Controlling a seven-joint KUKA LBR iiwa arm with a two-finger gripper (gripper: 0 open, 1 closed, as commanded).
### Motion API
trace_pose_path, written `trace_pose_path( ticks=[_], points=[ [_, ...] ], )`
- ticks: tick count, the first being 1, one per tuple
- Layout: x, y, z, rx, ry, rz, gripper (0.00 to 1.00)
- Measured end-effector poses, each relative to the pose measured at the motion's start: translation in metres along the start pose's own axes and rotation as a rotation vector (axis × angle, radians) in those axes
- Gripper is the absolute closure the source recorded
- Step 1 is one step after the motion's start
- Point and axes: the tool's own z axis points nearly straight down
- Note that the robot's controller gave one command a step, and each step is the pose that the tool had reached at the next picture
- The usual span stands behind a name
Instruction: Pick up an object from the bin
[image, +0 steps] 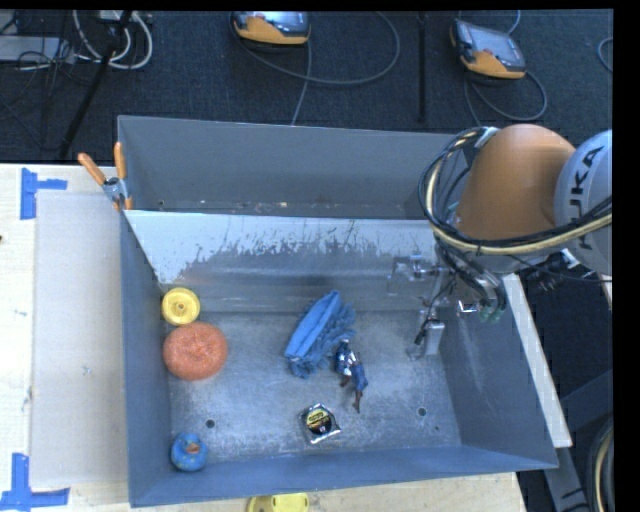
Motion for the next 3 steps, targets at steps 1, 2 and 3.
trace_pose_path(
  ticks=[1,2,3],
  points=[
    [0.038,0.02,0.04,-0.002,0.005,0.067,0.0],
    [0.03,0.043,0.098,-0.001,0.002,0.258,0.0],
    [0.009,0.06,0.114,-0.001,0.004,0.04,1.0]
  ],
)
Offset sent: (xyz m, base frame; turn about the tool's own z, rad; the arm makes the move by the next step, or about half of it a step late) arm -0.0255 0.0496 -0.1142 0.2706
